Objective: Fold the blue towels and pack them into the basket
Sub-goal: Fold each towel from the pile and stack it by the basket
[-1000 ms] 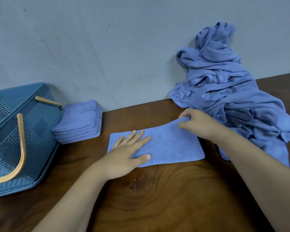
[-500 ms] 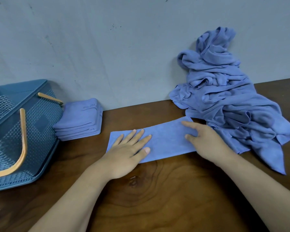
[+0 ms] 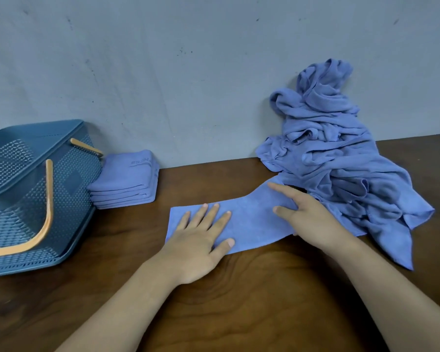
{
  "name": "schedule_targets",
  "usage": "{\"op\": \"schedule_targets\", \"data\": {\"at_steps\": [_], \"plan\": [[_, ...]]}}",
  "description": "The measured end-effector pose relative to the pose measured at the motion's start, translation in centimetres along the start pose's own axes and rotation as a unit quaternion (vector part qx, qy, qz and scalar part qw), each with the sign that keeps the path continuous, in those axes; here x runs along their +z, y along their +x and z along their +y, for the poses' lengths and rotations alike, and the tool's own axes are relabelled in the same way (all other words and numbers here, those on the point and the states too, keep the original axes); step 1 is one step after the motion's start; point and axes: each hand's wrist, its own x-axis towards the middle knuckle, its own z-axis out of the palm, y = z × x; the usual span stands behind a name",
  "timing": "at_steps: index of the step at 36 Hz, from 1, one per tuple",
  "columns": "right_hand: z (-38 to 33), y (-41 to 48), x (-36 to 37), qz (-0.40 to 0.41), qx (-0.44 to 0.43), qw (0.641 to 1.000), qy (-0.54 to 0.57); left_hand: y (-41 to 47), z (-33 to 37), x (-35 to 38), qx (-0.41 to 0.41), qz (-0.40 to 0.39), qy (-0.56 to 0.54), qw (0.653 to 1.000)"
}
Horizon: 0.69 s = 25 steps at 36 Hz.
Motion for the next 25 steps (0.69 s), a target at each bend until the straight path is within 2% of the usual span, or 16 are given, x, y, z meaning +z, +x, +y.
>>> {"op": "schedule_targets", "data": {"at_steps": [2, 4, 7, 9, 13, 16, 25], "plan": [[-1.0, 0.2, -0.3, 0.010, 0.013, 1.000, -0.008, -0.4, 0.2, -0.4, -0.013, 0.036, -0.017, 0.999], [-2.3, 0.5, -0.5, 0.006, 0.028, 0.999, -0.016, -1.0, 0.1, -1.3, -0.028, 0.107, -0.036, 0.993], [-4.3, 1.1, -0.5, -0.012, 0.025, 0.999, -0.034, -2.7, -1.7, -2.1, -0.065, 0.207, -0.088, 0.972], [-5.7, 1.6, -0.3, -0.021, 0.019, 0.998, -0.056, -4.3, -3.8, -1.8, -0.102, 0.246, -0.141, 0.954], [-8.9, 2.0, 1.1, -0.043, 0.006, 0.994, -0.099, -6.3, -7.8, -1.2, -0.176, 0.247, -0.218, 0.928], [-11.5, 2.1, 3.1, -0.053, -0.006, 0.990, -0.128, -6.3, -8.7, -1.3, -0.190, 0.243, -0.283, 0.908], [-14.0, 3.8, 11.2, -0.134, -0.008, 0.976, -0.173, -5.9, -8.4, -0.9, -0.163, 0.241, -0.279, 0.915]]}}
